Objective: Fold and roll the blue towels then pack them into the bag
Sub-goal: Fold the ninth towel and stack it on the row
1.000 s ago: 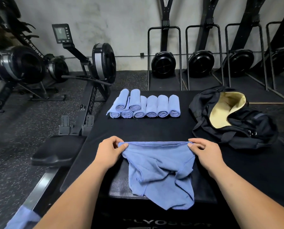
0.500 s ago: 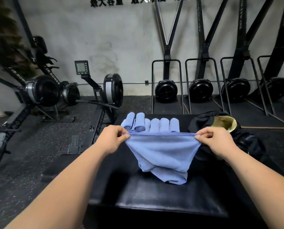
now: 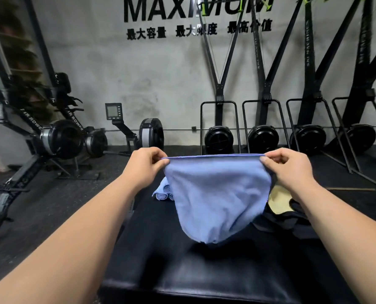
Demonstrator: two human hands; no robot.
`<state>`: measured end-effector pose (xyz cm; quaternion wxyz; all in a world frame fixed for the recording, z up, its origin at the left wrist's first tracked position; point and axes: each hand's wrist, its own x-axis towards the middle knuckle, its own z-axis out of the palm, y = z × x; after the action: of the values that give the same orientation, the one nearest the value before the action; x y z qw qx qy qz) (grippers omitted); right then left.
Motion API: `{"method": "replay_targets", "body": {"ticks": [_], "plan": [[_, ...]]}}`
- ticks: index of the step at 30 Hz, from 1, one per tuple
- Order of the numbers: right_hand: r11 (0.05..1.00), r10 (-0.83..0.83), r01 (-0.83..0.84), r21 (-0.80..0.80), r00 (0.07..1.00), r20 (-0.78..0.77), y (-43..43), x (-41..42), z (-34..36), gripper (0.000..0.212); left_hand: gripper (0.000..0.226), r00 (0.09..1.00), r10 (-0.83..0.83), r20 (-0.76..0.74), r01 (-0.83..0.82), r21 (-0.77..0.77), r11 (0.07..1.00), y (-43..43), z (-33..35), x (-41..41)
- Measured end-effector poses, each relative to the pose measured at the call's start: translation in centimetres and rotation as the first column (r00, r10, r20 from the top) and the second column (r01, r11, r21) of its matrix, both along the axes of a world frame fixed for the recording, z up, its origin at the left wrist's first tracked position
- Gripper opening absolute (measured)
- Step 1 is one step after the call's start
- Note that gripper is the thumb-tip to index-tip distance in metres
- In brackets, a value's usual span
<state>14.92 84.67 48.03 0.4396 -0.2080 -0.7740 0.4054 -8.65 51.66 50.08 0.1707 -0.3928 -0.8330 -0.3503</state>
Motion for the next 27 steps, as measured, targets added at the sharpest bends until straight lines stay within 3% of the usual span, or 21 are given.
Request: {"method": "replay_targets", "body": {"ticks": [5, 8, 14, 17, 20, 21, 23, 24, 26, 27], "plan": [[1.000, -0.002, 0.003, -0.026, 1.000, 0.011, 0.3, 0.4, 1.0, 0.008, 0.010, 0.995, -0.057, 0.085, 0.054, 0.043, 0.998, -0.2, 0.7, 0.2], [0.995, -0.100, 0.101, -0.011, 0.994, 0.035, 0.5, 0.6, 1.2, 0.010, 0.008, 0.982, -0.100, 0.158, 0.087, 0.090, 0.992, -0.3, 1.0, 0.5], [0.991, -0.132, 0.132, 0.015, 0.989, 0.066, -0.2, 0.4, 1.4, 0.008, 0.010, 0.978, -0.087, 0.190, 0.057, 0.157, 0.986, 0.4, 1.3, 1.3], [0.996, 0.036, -0.025, -0.086, 0.992, 0.118, -0.8, 0.4, 1.3, 0.008, 0.012, 0.947, -0.159, 0.280, 0.086, 0.254, 0.963, 0.4, 1.5, 2.0], [0.985, -0.168, 0.169, -0.018, 0.985, 0.041, 0.1, 0.7, 1.1, 0.005, 0.010, 0.907, -0.239, 0.346, 0.125, 0.322, 0.939, 0.3, 1.9, 2.6], [0.990, -0.133, 0.136, -0.026, 0.986, 0.097, 0.3, 0.7, 1.0, 0.006, 0.006, 0.916, -0.219, 0.336, 0.117, 0.298, 0.947, 0.2, 2.0, 2.5], [0.983, 0.163, -0.135, -0.126, 0.956, 0.244, -0.4, 0.9, 1.0, 0.011, 0.005, 0.971, -0.070, 0.228, 0.030, 0.174, 0.984, 0.1, 1.9, 1.9], [0.961, 0.248, -0.206, -0.186, 0.939, 0.240, -0.8, 0.9, 0.9, 0.014, 0.008, 0.987, 0.029, 0.160, -0.050, 0.125, 0.991, 0.0, 1.7, 1.5], [0.976, 0.154, -0.138, -0.170, 0.984, 0.087, -0.9, 0.6, 1.0, 0.012, 0.010, 0.981, 0.142, 0.132, -0.158, 0.116, 0.981, 0.0, 1.4, 1.2], [0.995, 0.013, -0.009, -0.100, 0.999, 0.039, -0.7, 0.6, 1.1, 0.010, 0.010, 0.975, 0.096, 0.201, -0.124, 0.127, 0.984, 0.0, 1.2, 1.1]]}}
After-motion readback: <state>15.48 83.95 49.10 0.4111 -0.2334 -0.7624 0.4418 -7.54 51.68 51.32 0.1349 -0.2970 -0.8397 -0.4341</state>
